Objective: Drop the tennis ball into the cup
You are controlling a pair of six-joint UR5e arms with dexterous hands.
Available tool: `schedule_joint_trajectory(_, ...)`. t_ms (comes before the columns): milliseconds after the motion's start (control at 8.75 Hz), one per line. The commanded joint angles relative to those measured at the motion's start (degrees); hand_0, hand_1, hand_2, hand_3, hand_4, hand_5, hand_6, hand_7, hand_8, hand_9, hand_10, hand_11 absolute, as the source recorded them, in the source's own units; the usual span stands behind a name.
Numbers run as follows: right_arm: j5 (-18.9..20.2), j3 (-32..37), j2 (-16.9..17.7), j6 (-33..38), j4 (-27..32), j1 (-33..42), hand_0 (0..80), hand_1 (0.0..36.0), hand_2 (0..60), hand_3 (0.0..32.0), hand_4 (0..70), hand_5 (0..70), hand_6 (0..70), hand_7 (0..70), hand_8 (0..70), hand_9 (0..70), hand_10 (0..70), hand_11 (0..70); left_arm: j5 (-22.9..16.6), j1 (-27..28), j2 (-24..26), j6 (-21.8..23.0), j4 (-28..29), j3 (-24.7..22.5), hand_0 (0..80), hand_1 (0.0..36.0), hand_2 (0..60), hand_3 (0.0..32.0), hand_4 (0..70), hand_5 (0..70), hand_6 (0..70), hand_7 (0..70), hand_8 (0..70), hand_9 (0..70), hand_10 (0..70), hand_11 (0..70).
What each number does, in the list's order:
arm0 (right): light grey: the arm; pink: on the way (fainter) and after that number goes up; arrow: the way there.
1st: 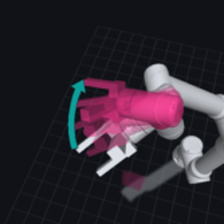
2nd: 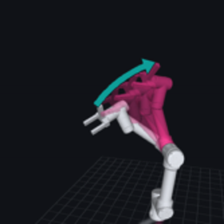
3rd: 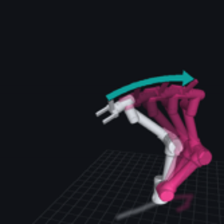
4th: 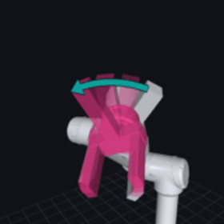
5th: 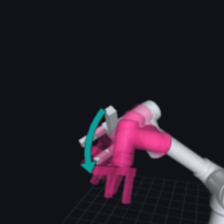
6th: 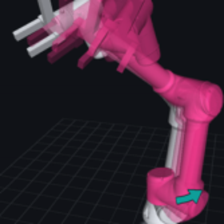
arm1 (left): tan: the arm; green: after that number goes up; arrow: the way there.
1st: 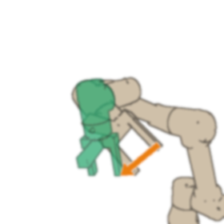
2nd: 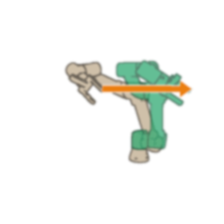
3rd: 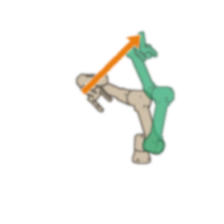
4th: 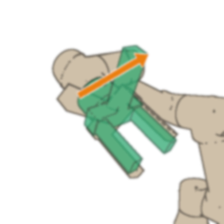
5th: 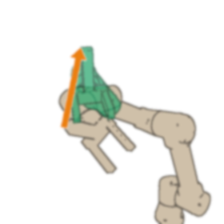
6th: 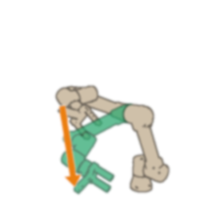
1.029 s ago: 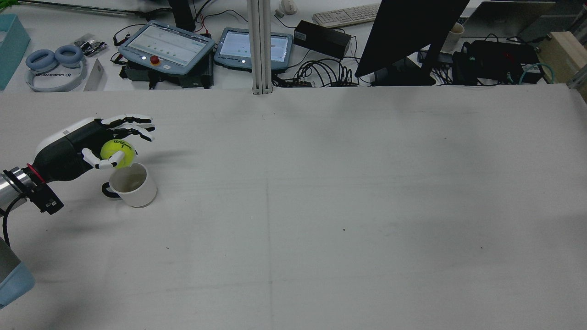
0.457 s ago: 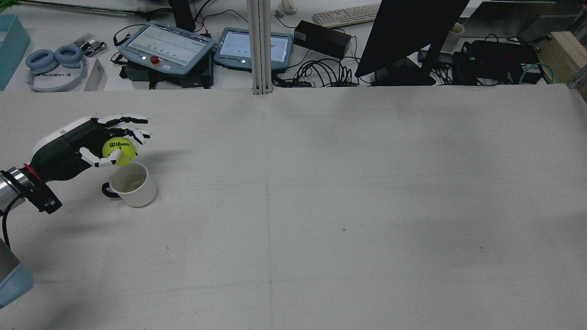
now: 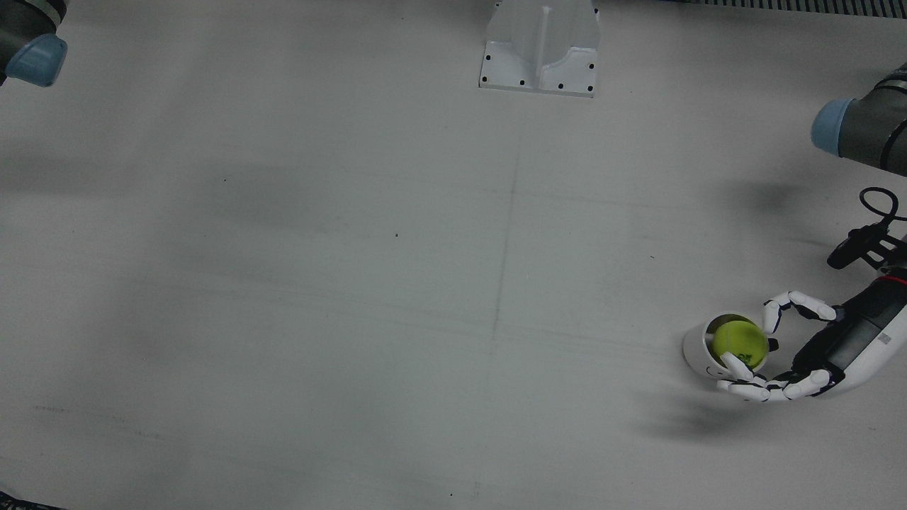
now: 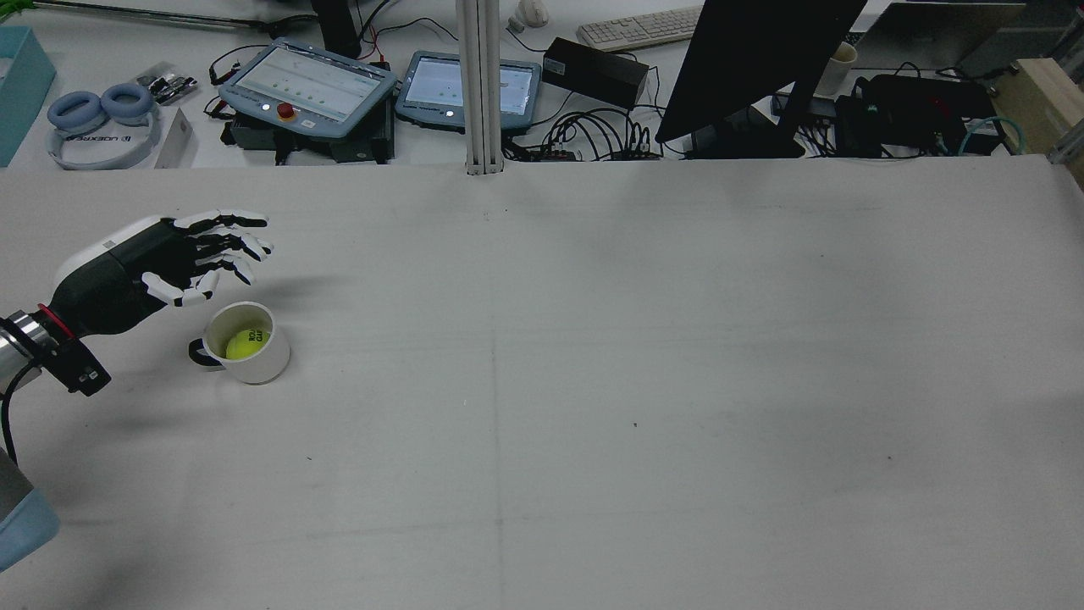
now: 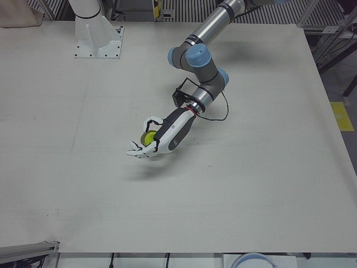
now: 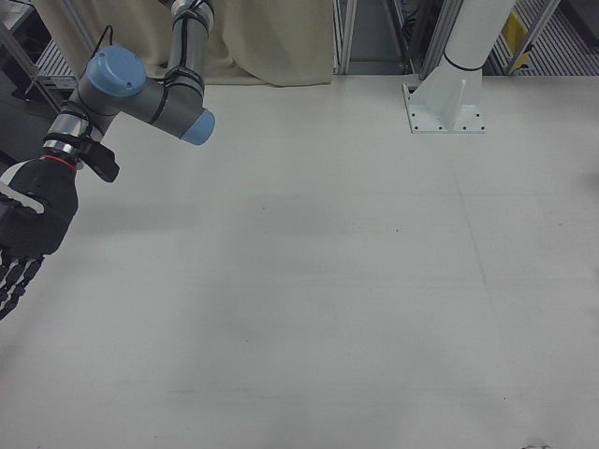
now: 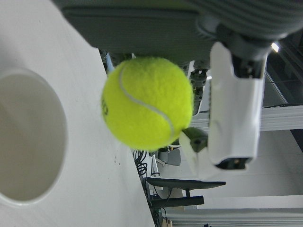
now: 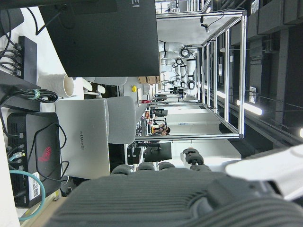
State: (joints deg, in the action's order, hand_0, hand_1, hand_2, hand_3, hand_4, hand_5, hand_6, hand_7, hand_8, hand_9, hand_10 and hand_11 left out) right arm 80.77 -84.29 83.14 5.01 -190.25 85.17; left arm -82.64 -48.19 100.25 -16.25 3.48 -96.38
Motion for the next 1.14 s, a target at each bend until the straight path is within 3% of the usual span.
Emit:
schedule_joint_trajectory(0,0.0,0.0,0.0,0.0,0.0,0.0,0.0,0.0,0.0,0.0,0.0,0.0,0.0,0.0,0.0,0.0,0.0,0.0,0.9,0.1,0.1,0.5,1.8,0.3,70.8,36.0,60.0,0.0,19.8,21.5,46.4,35.0,25.8,28.3,27.8,43.5)
schedule_joint_trajectory(114,0.0,0.0,0.0,0.0,0.0,0.0,0.0,0.0,0.0,0.0,0.0,0.0,0.0,0.0,0.0,0.0,0.0,0.0,0.6,0.1,0.6,0.5,1.6,0.1,71.6,36.0,60.0,0.0,19.7,21.9,46.7,34.5,24.7,26.5,32.2,49.3)
schedule_joint_trajectory(343,0.0,0.0,0.0,0.0,0.0,0.0,0.0,0.0,0.0,0.0,0.0,0.0,0.0,0.0,0.0,0.0,0.0,0.0,0.6,-2.5,-0.1,4.0,1.4,2.3,74.9,36.0,60.0,0.0,21.0,23.5,53.5,34.2,26.1,26.6,33.9,51.5)
schedule_joint_trajectory(457,0.0,0.0,0.0,0.0,0.0,0.0,0.0,0.0,0.0,0.0,0.0,0.0,0.0,0.0,0.0,0.0,0.0,0.0,0.1,-9.8,-0.1,3.7,2.4,4.4,78.1,36.0,60.0,0.0,22.0,22.9,49.7,36.4,26.0,27.9,34.5,52.2)
schedule_joint_trajectory(686,0.0,0.0,0.0,0.0,0.0,0.0,0.0,0.0,0.0,0.0,0.0,0.0,0.0,0.0,0.0,0.0,0.0,0.0,-2.0,-16.6,0.2,3.1,2.6,7.7,80.0,36.0,60.0,0.0,23.5,24.8,58.6,35.8,27.8,27.8,36.4,54.7)
schedule_joint_trajectory(800,0.0,0.0,0.0,0.0,0.0,0.0,0.0,0.0,0.0,0.0,0.0,0.0,0.0,0.0,0.0,0.0,0.0,0.0,-2.3,-19.1,0.5,2.7,3.0,10.0,80.0,36.0,60.0,0.0,25.5,24.1,54.8,37.9,27.1,28.2,37.5,56.1)
schedule_joint_trajectory(914,0.0,0.0,0.0,0.0,0.0,0.0,0.0,0.0,0.0,0.0,0.0,0.0,0.0,0.0,0.0,0.0,0.0,0.0,-2.3,-20.0,2.6,2.7,3.1,12.2,80.0,36.0,60.0,0.0,26.5,26.5,67.9,37.0,29.8,28.2,38.3,57.2)
schedule_joint_trajectory(1029,0.0,0.0,0.0,0.0,0.1,0.0,0.0,0.0,0.0,0.0,0.0,0.0,0.0,0.0,0.0,0.0,0.0,0.0,-2.6,-23.1,4.8,2.6,3.1,14.5,80.0,36.0,60.0,0.0,27.4,26.3,66.2,38.7,29.8,29.0,39.0,58.1)
